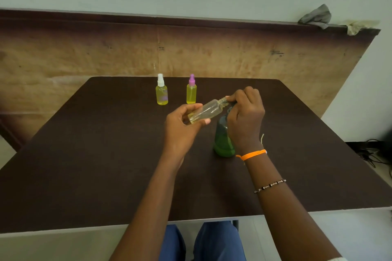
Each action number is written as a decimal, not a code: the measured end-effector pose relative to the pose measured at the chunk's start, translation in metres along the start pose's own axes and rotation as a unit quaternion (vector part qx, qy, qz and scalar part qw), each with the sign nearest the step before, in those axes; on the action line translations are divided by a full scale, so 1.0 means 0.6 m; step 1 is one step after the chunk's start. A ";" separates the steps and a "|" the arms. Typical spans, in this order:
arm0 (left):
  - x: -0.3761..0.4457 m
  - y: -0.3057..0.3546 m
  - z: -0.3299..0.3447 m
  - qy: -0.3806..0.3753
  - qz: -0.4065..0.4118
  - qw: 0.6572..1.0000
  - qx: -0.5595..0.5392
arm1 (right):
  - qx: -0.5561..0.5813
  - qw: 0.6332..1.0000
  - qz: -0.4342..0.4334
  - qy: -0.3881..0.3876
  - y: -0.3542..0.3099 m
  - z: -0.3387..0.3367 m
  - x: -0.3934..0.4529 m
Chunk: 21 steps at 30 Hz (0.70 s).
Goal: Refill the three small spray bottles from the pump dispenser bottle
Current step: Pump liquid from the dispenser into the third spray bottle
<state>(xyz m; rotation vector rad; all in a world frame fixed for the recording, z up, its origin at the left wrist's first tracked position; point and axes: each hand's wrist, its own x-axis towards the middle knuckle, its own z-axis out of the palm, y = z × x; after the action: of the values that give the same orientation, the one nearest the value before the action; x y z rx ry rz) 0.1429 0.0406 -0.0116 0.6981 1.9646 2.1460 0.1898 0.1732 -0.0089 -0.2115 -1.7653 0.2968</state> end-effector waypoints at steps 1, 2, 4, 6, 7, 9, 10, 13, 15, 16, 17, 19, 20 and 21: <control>0.000 -0.001 0.001 0.000 0.000 1.000 0.003 | -0.009 1.000 -0.001 0.008 0.000 0.001 -0.004; 0.001 -0.004 0.002 0.002 0.000 1.000 0.006 | -0.022 1.000 -0.006 0.014 0.002 0.002 -0.008; 0.001 -0.007 0.003 0.005 -0.003 1.000 0.011 | -0.033 0.999 -0.015 0.017 0.005 0.003 -0.017; 0.002 -0.007 0.003 0.005 -0.003 1.000 0.012 | -0.032 0.999 -0.015 0.013 0.004 0.003 -0.018; 0.002 -0.006 0.002 0.005 -0.003 1.000 0.011 | -0.030 0.999 -0.013 0.010 0.003 0.002 -0.016; 0.001 -0.002 0.001 0.004 0.001 1.000 0.006 | -0.026 1.000 -0.014 -0.001 0.001 -0.002 -0.006; 0.001 0.001 0.001 0.003 0.005 1.000 0.006 | -0.023 1.000 -0.014 -0.007 0.000 -0.004 0.000; 0.003 0.005 0.003 0.000 0.009 1.000 0.008 | -0.012 1.000 -0.007 -0.013 0.000 -0.005 0.008; 0.003 0.002 0.003 0.000 0.007 1.000 0.009 | -0.018 1.000 -0.015 0.003 0.004 -0.002 -0.004; 0.002 0.000 0.004 0.002 0.006 1.000 0.011 | -0.021 1.000 -0.019 0.008 0.007 0.000 -0.009; 0.002 -0.001 0.003 0.005 0.005 1.000 0.014 | -0.022 0.999 -0.021 0.010 0.009 0.002 -0.013; 0.001 -0.002 0.001 0.007 0.005 1.000 0.012 | -0.023 0.999 -0.021 0.013 0.010 0.004 -0.018; 0.001 -0.002 0.001 0.007 0.006 1.000 0.010 | -0.025 0.999 -0.021 0.013 0.009 0.003 -0.017; 0.001 -0.002 0.000 0.006 0.007 1.000 0.011 | -0.024 0.999 -0.021 0.009 0.007 0.002 -0.014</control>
<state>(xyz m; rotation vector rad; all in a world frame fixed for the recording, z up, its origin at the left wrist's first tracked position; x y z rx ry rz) 0.1421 0.0407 -0.0125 0.7061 1.9983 2.1456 0.1906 0.1746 -0.0183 -0.2110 -1.7581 0.2211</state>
